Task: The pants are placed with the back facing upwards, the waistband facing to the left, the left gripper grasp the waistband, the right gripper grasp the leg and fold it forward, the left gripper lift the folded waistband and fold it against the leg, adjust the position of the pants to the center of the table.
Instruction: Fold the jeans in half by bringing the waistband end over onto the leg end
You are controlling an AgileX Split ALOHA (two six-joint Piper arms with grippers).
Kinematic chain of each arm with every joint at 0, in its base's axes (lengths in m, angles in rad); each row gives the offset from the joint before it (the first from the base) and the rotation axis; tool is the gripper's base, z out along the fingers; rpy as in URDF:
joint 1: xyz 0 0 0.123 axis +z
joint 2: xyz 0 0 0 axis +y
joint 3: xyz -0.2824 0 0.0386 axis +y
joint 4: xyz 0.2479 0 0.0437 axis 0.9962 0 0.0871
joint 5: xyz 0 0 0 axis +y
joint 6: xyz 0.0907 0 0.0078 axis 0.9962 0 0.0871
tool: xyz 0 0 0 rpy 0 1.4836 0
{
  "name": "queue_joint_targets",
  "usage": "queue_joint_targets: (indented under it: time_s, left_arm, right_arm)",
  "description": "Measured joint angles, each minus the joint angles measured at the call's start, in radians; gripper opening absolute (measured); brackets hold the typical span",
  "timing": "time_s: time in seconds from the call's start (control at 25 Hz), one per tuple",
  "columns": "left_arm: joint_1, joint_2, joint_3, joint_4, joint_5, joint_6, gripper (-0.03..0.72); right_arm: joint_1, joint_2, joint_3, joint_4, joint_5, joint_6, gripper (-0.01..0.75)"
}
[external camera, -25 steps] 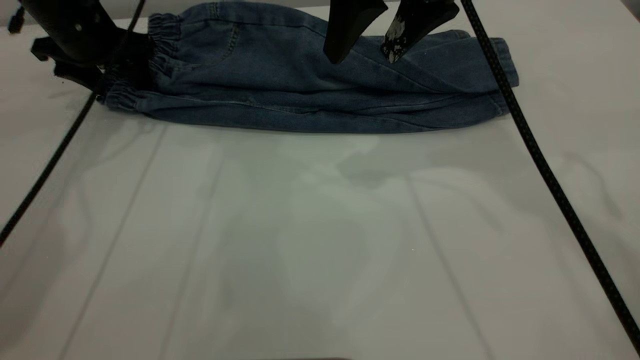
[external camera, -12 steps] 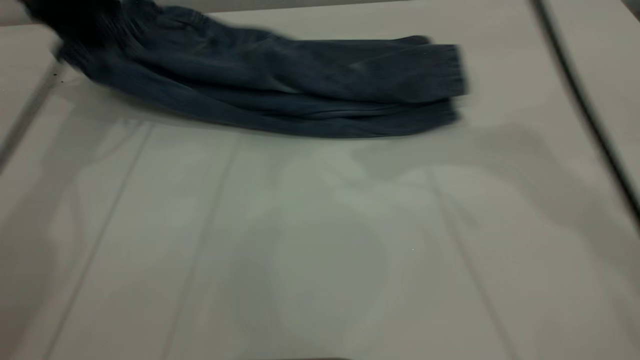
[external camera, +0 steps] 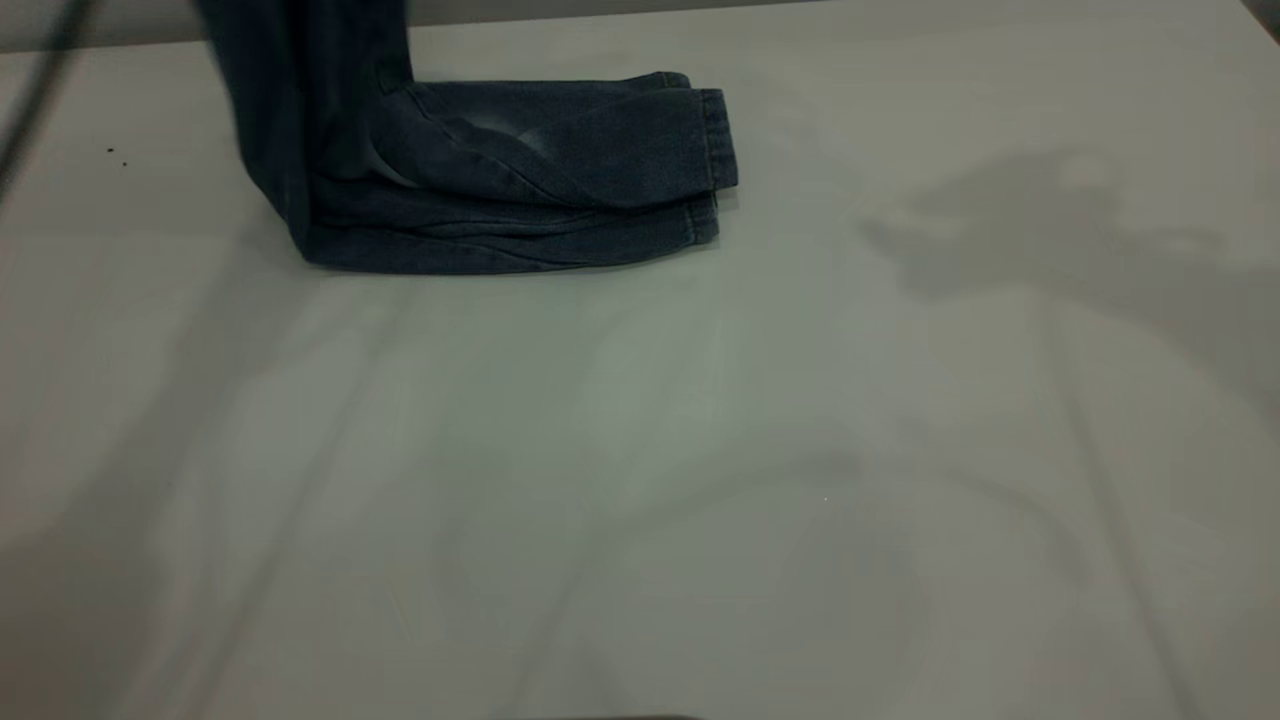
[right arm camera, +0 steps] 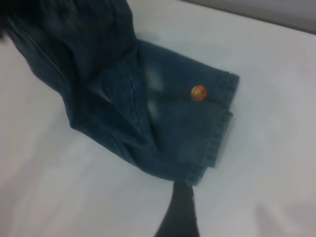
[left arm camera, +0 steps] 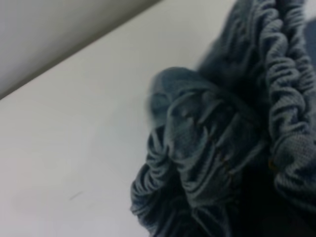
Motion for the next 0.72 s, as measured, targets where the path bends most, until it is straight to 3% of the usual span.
queue_joint_targets:
  time_s: [0.24, 0.48, 0.56, 0.72]
  left_arm:
    - [-0.159, 0.109, 0.0, -0.015, -0.138, 0.0, 0.087]
    - [-0.236, 0.198, 0.0, -0.016, -0.219, -0.047, 0.118]
    - [-0.247, 0.204, 0.0, -0.016, -0.229, -0.066, 0.167]
    - [-0.25, 0.201, -0.03, -0.016, -0.217, -0.093, 0.358]
  right_arm:
    - [-0.002, 0.0, 0.0, 0.009, 0.009, 0.002, 0.573]
    - [-0.002, 0.0, 0.0, 0.01, 0.017, 0.003, 0.573]
    - [-0.002, 0.0, 0.0, 0.01, 0.021, 0.003, 0.573]
    - [-0.002, 0.0, 0.0, 0.01, 0.025, 0.003, 0.573]
